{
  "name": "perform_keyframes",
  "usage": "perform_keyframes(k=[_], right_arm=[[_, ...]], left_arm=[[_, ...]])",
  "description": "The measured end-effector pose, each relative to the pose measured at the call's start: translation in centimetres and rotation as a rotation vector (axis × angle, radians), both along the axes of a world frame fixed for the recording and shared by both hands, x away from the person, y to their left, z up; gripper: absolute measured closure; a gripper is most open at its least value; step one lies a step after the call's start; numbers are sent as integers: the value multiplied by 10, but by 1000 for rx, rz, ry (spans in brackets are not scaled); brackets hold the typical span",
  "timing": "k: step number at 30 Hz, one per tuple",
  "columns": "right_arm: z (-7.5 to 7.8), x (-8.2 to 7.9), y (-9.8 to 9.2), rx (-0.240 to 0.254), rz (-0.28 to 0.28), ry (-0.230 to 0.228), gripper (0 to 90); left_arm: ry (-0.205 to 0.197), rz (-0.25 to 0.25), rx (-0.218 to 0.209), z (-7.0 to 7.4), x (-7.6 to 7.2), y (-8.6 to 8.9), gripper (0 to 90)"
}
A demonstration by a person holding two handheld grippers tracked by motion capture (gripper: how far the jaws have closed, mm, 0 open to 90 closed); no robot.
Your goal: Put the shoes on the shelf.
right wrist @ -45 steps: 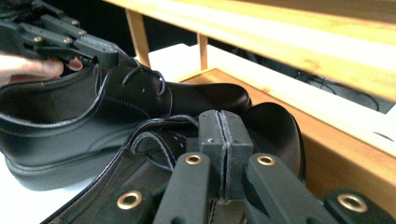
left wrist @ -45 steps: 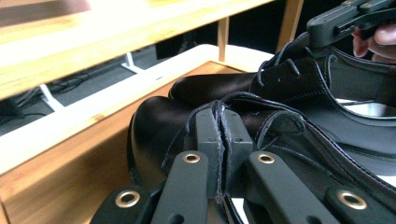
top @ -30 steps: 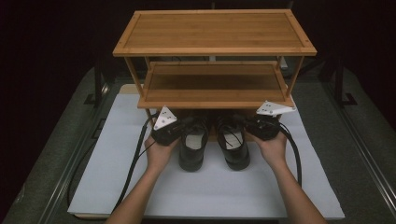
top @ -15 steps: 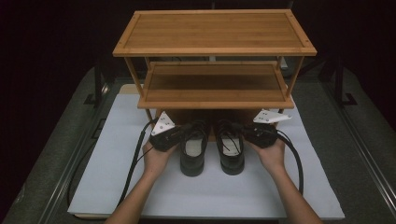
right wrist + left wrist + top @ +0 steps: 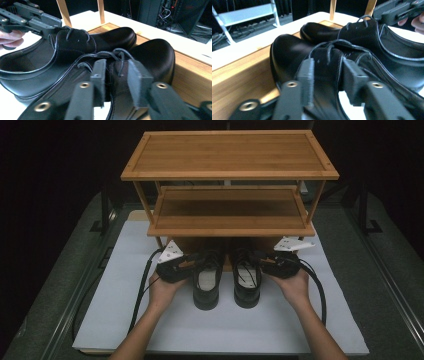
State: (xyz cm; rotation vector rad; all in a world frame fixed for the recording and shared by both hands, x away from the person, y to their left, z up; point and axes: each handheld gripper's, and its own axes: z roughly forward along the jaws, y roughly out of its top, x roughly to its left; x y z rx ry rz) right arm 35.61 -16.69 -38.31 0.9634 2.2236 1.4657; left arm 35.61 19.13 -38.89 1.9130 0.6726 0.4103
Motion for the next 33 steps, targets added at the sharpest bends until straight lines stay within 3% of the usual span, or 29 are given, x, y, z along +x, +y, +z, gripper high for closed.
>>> perform_keyframes(k=[2,4,6,9,13,17,20,23,27,31,32,33], right_arm=[[6,-5,-6,-6,-8,-4,552],[7,-6,-7,-8,-8,-1,537],[12,-14,-14,-17,-9,11,475],[14,-20,-19,-20,-11,16,447],[13,-32,-31,-22,-27,9,418],[8,-42,-40,-46,-29,32,363],[1,-52,-43,-64,-33,22,337],[-14,-60,-46,-108,-31,65,265],[-22,-64,-46,-134,-28,86,241],[-40,-68,-43,-143,-20,120,221],[-53,-69,-36,-184,-2,151,207],[-56,-69,-33,-191,5,154,207]], left_arm=[[17,-12,8,4,-4,6,479],[27,-17,9,5,-6,8,454],[37,-32,16,7,-11,11,373],[50,-46,2,8,-19,17,339],[61,-56,11,8,-28,23,282],[67,-65,23,2,-38,31,230],[86,-67,31,-6,-45,35,201],[103,-68,58,-16,-52,36,161],[121,-76,76,-25,-55,33,136],[131,-84,121,-36,-58,25,127],[137,-87,150,-42,-58,20,120],[141,-90,164,-45,-59,18,117]])
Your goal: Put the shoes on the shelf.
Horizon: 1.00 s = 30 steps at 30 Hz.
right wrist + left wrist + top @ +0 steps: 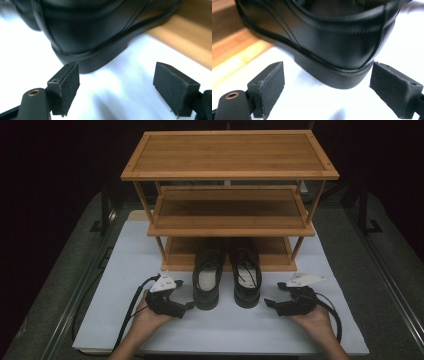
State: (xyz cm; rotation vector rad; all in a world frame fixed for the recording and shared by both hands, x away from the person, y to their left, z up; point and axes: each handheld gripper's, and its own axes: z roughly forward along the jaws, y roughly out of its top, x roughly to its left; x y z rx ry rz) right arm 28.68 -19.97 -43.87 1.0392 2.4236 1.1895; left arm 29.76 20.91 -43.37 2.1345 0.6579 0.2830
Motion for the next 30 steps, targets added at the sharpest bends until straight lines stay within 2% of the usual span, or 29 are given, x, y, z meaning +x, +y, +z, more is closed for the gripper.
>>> perform_keyframes(k=[3,6,12,13,14,15,16,17,20,21,26,27,30], right_arm=[[-9,1,11,-23,24,26,193],[-12,2,16,-23,39,33,193],[-16,6,31,-16,90,38,192],[-17,6,34,-25,102,35,193],[-17,6,34,-25,102,35,193],[-17,6,36,-18,108,42,196],[-17,6,36,-18,108,42,196],[-17,7,39,-28,116,39,198],[-17,7,42,-45,112,36,188],[-18,8,43,-43,109,36,187],[-18,8,45,-40,104,33,191],[-17,10,45,-31,105,32,196],[-17,11,45,-18,105,31,197]], left_arm=[[4,-17,33,-6,0,-6,112],[-3,-21,56,-8,1,-8,105],[11,-31,57,-14,4,-11,88],[13,-45,81,-16,4,-13,88],[13,-45,81,-16,4,-13,87],[17,-58,111,-18,4,-16,88],[17,-58,111,-18,4,-16,88],[13,-58,131,-19,4,-20,88],[11,-61,134,-19,5,-22,90],[20,-66,148,-19,5,-25,90],[38,-73,130,-19,8,-30,107],[48,-70,102,-19,9,-32,112],[47,-75,89,-17,11,-34,116]])
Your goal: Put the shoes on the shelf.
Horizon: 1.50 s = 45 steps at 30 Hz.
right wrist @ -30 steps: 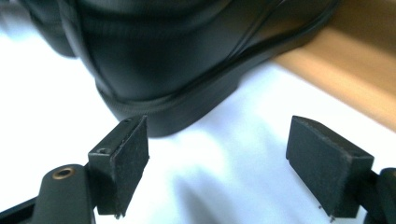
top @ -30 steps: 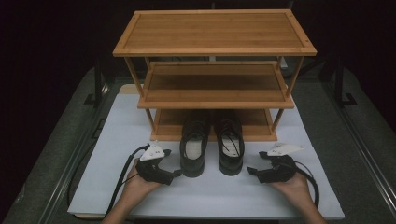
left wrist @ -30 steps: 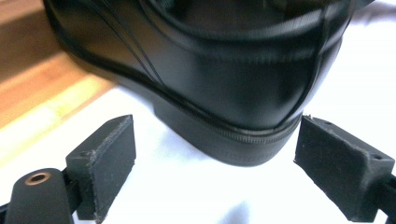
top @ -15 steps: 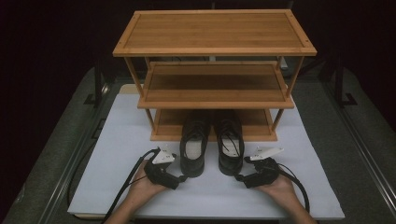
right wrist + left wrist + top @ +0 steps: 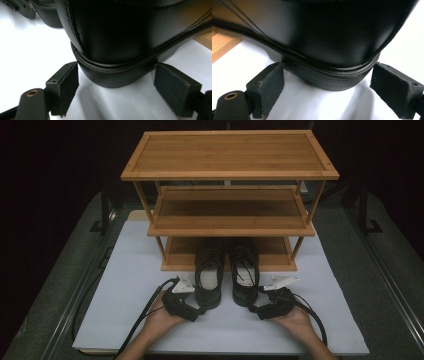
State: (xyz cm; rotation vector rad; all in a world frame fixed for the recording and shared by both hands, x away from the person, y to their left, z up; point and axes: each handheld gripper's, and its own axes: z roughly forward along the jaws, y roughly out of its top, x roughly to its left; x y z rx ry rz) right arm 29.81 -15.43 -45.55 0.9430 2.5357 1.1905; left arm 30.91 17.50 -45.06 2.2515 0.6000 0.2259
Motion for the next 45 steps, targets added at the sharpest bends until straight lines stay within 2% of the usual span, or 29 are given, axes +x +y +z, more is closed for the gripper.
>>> perform_keyframes(k=[4,6,8,9,10,11,14,16,20,23,27,35,38,39,45], right_arm=[[0,2,1,1,-2,2,201],[1,4,2,5,-1,2,201],[2,5,2,16,-6,4,201],[2,6,2,10,-6,4,200],[2,6,2,10,-6,4,200],[-1,5,4,-11,-9,4,186],[-1,6,5,-18,-7,-1,175],[-1,8,8,-19,-9,6,161],[-1,9,10,-7,-9,-6,174],[0,12,12,-12,-13,-13,173],[4,19,12,17,-29,-17,173],[4,22,12,28,-29,-14,173],[5,23,12,38,-33,-15,173],[5,24,11,54,-35,-15,173],[9,26,10,64,-42,-23,168]], left_arm=[[-17,3,-23,5,3,-5,136],[-10,10,-57,5,6,-7,136],[-1,15,-51,4,7,-9,135],[1,9,-25,3,6,-10,140],[3,5,18,1,5,-11,140],[-16,4,48,-3,2,-13,130],[-19,9,49,-2,3,-14,130],[-15,11,42,-3,4,-16,129],[-21,13,35,-2,5,-17,142],[-41,15,27,1,8,-16,143],[-53,21,-3,7,15,-14,144],[-54,10,6,8,19,-14,142],[-48,11,-8,10,21,-13,141],[-44,19,-38,11,22,-12,140],[-45,27,-62,14,25,-12,137]])
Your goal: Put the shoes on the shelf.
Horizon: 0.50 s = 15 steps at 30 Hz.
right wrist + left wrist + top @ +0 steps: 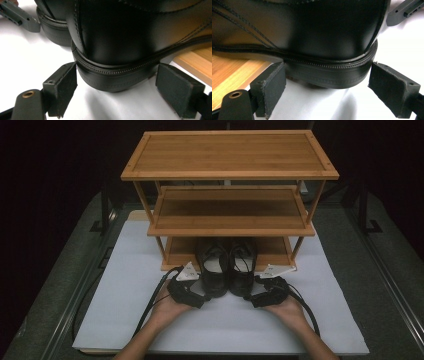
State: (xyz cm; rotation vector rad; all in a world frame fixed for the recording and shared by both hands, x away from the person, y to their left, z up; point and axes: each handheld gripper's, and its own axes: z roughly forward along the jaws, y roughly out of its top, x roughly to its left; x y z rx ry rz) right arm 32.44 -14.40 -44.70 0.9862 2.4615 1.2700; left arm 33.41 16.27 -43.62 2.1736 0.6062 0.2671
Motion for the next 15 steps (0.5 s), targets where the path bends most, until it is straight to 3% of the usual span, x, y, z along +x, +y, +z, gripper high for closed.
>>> perform_keyframes(k=[4,15], right_arm=[[5,5,1,7,-7,-7,167],[5,13,5,16,-29,-23,163]], left_arm=[[-6,9,-37,5,5,-1,156],[-20,31,-53,12,21,-4,137]])
